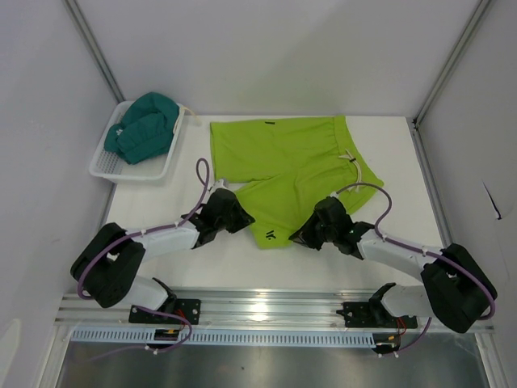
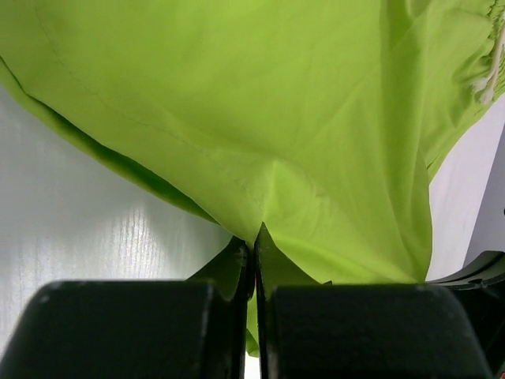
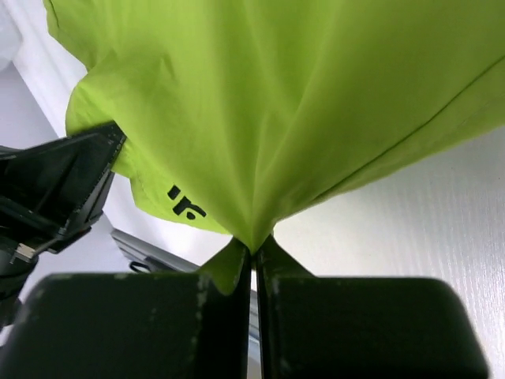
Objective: Fold and stack the shorts
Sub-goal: Flatten the shorts out
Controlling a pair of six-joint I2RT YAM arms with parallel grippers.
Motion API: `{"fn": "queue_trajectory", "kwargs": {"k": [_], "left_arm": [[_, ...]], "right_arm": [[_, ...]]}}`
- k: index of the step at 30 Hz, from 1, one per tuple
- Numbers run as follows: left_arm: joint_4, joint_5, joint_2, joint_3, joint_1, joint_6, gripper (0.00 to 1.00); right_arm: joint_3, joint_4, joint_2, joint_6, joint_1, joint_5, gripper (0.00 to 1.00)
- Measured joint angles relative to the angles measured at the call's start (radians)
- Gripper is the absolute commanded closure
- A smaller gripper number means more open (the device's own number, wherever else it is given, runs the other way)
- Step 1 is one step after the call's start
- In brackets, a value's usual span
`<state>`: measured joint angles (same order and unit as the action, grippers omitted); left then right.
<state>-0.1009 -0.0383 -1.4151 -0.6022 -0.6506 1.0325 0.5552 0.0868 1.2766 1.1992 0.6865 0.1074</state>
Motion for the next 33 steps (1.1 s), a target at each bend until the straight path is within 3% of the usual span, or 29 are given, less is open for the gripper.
{"fn": "queue_trajectory", "kwargs": {"k": [6, 8, 12, 14, 16, 19, 20, 21, 24, 27, 33], "left_arm": [[0.011, -0.020, -0.001, -0.004, 0.000, -0.023, 1.00], [0.016, -0.030, -0.001, -0.004, 0.000, -0.026, 1.00], [0.022, -0.042, -0.001, -0.004, 0.000, -0.042, 1.00], [0.038, -0.053, 0.000, -0.004, 0.000, -0.054, 0.98], [0.058, -0.068, 0.005, -0.004, 0.000, -0.071, 0.93], [0.097, -0.097, 0.027, -0.004, 0.001, -0.100, 0.77], [0.109, -0.106, 0.038, -0.004, 0.001, -0.108, 0.66], [0.124, -0.117, 0.050, -0.004, 0.001, -0.122, 0.46], [0.173, -0.149, 0.083, -0.005, 0.002, -0.160, 0.17], [0.230, -0.182, 0.108, -0.011, 0.003, -0.179, 0.11], [0.329, -0.219, 0.227, -0.010, 0.003, -0.208, 0.11]], "right_arm": [[0.085, 0.103, 0.077, 0.003, -0.034, 0.137, 1.00], [0.132, 0.146, 0.116, -0.016, -0.024, 0.146, 0.94], [0.149, 0.177, 0.145, -0.048, 0.011, 0.138, 0.81], [0.141, 0.186, 0.145, -0.055, 0.039, 0.127, 0.69], [0.128, 0.187, 0.145, -0.069, 0.060, 0.119, 0.50], [0.113, 0.194, 0.143, -0.098, 0.074, 0.113, 0.38], [0.112, 0.198, 0.142, -0.109, 0.074, 0.108, 0.38], [0.111, 0.200, 0.137, -0.120, 0.074, 0.100, 0.38], [0.112, 0.200, 0.108, -0.156, 0.076, 0.079, 0.38], [0.119, 0.211, 0.067, -0.206, 0.080, 0.056, 0.41], [0.162, 0.238, -0.029, -0.307, 0.034, 0.028, 0.49]]}}
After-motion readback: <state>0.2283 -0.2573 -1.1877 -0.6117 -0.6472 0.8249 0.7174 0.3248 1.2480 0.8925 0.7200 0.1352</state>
